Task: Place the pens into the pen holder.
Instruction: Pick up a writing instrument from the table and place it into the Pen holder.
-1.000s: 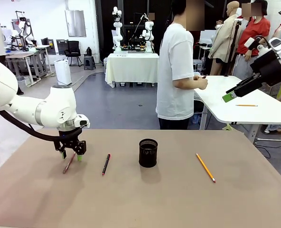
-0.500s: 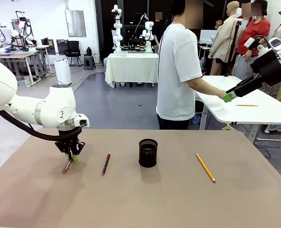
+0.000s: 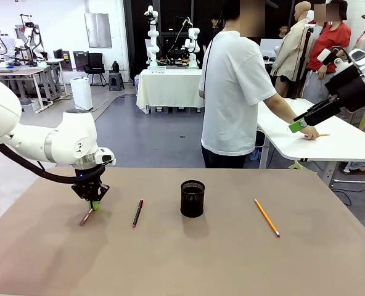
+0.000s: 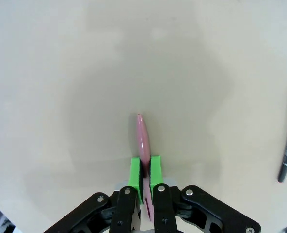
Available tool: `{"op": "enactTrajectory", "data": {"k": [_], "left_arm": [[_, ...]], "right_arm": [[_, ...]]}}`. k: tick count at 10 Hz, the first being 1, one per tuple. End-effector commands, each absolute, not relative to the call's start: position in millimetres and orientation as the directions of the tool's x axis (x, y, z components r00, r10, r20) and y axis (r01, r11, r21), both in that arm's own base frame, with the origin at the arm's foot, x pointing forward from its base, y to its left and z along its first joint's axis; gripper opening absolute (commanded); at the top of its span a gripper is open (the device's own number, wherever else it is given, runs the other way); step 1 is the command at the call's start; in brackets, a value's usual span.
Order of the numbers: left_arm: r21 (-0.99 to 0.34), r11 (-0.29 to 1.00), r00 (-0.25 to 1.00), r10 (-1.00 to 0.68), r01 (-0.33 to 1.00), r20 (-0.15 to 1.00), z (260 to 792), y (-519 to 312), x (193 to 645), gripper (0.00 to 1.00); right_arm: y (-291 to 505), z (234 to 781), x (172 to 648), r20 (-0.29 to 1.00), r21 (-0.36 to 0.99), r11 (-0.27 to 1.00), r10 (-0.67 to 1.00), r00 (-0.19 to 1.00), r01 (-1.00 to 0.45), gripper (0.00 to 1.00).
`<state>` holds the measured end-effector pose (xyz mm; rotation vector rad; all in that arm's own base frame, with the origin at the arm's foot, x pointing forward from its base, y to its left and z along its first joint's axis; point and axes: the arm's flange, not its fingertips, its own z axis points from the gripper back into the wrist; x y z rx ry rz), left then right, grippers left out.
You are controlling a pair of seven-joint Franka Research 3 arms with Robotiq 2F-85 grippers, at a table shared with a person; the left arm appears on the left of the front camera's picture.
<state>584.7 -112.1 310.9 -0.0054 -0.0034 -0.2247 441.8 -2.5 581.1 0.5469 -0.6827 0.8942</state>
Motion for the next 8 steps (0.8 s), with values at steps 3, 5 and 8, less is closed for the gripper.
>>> {"op": "enactTrajectory", "data": {"k": [3,5,8], "left_arm": [[-0.391,0.82,0.898,-0.438,0.418,0.042,346,-92,570,0.0],[-0.52,0.679,0.842,-0.512,0.518,0.169,375,-84,556,0.0],[-0.589,0.316,0.66,-0.487,0.744,0.572,399,-75,538,0.0]], "right_arm": [[-2,582,442,0.739,0.147,0.514,0.511,0.44,-0.845,1.0],[-2,582,442,0.739,0.147,0.514,0.511,0.44,-0.845,1.0],[-2,582,442,0.739,0.147,0.514,0.511,0.44,-0.845,1.0]]}}
